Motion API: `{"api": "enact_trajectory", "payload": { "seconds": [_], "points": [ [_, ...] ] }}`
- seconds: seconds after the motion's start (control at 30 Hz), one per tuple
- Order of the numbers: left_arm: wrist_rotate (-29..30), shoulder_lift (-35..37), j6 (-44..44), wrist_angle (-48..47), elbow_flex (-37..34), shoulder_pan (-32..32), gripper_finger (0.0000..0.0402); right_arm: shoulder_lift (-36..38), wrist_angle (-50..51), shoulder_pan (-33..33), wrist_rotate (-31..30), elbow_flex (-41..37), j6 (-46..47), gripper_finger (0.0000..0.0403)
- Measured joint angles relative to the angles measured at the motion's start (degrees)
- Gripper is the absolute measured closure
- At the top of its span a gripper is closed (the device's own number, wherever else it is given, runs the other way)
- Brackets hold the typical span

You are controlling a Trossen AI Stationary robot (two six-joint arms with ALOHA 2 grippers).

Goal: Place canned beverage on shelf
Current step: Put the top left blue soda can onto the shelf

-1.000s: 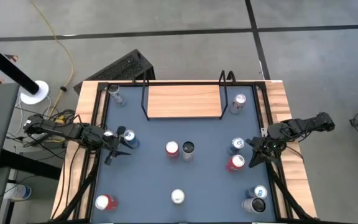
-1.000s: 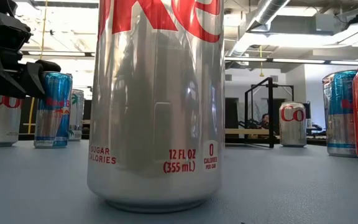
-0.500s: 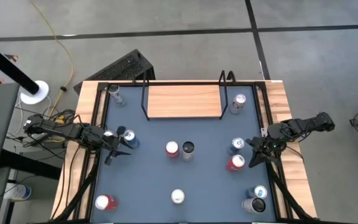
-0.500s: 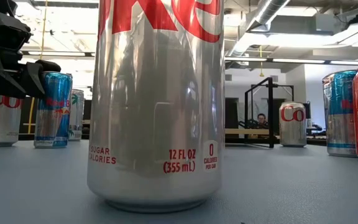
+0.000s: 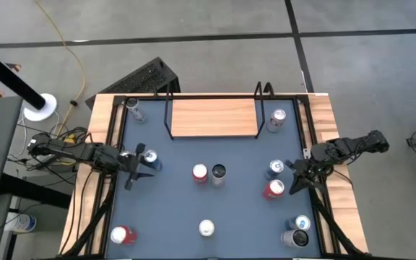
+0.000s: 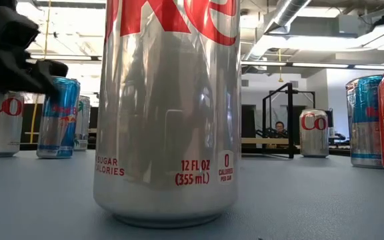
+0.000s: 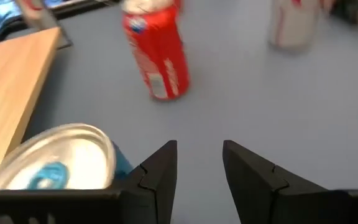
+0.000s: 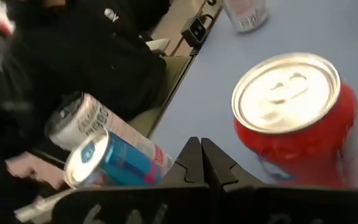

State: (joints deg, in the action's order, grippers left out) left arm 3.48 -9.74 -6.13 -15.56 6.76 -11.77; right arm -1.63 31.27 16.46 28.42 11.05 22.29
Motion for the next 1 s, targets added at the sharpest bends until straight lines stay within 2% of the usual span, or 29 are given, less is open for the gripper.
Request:
{"api": "enact_trajectory", "payload": {
  "seconds": [0.1,0.23,0.43,0.57,0.73,0.83,1.0],
  "points": [
    [0.2,0.0,6.8,5.1,0.0,0.0,0.0278,0.0,0.0,-0.1,-0.4,0.0,-9.3,0.0403],
    [0.3,0.0,10.9,11.9,0.0,0.0,0.0278,0.0,-5.6,-0.1,-7.4,-0.8,-17.4,0.0403],
    [0.2,0.0,13.6,17.5,0.0,0.0,0.0278,-0.2,-20.6,-0.1,-20.1,-2.0,-10.4,0.0403],
    [0.5,0.0,14.4,17.9,0.0,0.0,0.0278,-0.2,-26.5,-0.1,-22.6,-2.0,-8.9,0.0403],
    [1.7,0.0,16.5,20.8,0.0,0.0,0.0278,-0.2,-32.5,-0.2,-29.5,-2.0,-20.4,0.0403],
    [1.9,-0.1,16.2,23.0,0.0,0.0,0.0278,-0.2,-35.6,-0.2,-33.6,-2.0,-23.2,0.0403],
    [8.3,-3.5,14.4,28.7,0.0,0.0,0.0278,-0.4,-40.4,-0.2,-39.9,-2.0,-32.2,0.0403]
  ]
}}
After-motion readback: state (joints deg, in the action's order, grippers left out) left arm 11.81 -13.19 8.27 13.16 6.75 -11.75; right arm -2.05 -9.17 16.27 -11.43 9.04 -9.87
